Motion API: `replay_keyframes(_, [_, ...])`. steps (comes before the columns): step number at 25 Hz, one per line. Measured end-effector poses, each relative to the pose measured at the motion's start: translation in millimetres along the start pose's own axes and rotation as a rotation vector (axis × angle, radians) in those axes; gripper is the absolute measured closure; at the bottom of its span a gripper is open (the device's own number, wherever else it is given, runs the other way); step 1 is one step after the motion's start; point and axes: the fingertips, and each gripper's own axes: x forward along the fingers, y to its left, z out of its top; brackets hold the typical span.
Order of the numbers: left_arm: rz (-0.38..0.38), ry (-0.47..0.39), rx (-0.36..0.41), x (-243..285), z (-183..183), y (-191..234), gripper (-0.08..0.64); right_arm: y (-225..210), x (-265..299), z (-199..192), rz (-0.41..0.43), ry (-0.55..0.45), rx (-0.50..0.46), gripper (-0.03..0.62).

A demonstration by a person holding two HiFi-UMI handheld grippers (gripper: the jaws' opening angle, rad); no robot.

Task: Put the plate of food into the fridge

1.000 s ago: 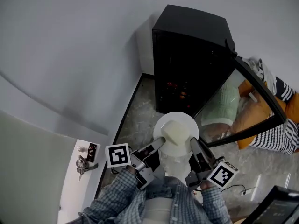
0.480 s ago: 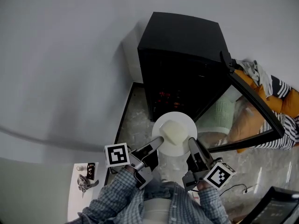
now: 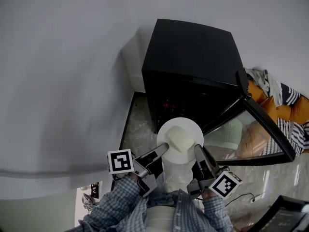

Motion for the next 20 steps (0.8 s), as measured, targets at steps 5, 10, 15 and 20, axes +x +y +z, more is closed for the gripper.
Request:
replay_keyframes(5, [0.000,0.033,-0.006,11,31,6,0.537,-5,29,5,-0.028,-0.016,0.010,0.532])
replay_keyframes(10, [0.012,0.066,-0.021,18,51,15,0.537,-12,48,7,-0.070,-0.026,0.008,0.532])
replay_keyframes(15, [0.012,0.065,-0.052,21,55,17,0.537,-13,53,9,-0.085,-0.039,0.031,0.535])
replay_keyframes(20, [0.020,0.047,-0.046,28,63,22,0.537,-18,61,14,-0.103,-0.031,0.023,0.535])
